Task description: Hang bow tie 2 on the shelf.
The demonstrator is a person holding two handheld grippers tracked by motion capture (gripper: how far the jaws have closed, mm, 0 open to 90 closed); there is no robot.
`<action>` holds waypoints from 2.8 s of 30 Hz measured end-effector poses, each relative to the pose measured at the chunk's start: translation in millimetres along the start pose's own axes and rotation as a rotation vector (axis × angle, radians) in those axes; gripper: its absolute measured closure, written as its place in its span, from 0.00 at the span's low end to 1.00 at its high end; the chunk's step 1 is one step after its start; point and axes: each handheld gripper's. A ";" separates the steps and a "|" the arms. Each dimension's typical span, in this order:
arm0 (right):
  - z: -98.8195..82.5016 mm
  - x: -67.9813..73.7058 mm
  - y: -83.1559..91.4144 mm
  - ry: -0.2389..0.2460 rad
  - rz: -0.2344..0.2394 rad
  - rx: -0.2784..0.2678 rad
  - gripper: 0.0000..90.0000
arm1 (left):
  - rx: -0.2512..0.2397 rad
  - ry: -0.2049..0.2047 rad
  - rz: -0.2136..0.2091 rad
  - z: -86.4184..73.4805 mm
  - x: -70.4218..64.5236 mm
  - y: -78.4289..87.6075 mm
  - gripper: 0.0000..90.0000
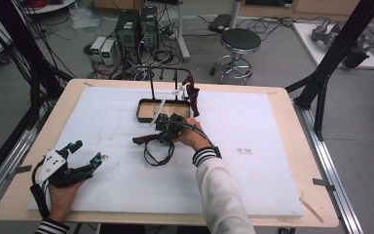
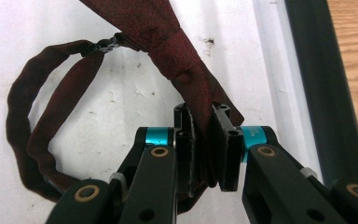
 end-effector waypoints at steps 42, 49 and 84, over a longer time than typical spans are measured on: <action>-21.0 -9.1 82.8 -0.405 -0.065 -0.472 0.91 | -0.005 -0.005 0.002 -0.2 -1.0 0.0 0.19; -20.3 -7.0 87.7 -0.389 -0.134 -0.516 0.91 | -0.001 -0.006 0.003 -0.1 -0.9 0.3 0.19; -30.5 -11.0 90.8 -0.601 -0.372 -0.735 0.91 | -0.007 -0.003 0.004 -0.3 -0.7 0.3 0.19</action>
Point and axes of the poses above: each handheld gripper's, and its own axes: y roughly backward along the jaws, z roughly out of its top, x roughly to its left, and after that the axes turned 1 degree about x, right-handed
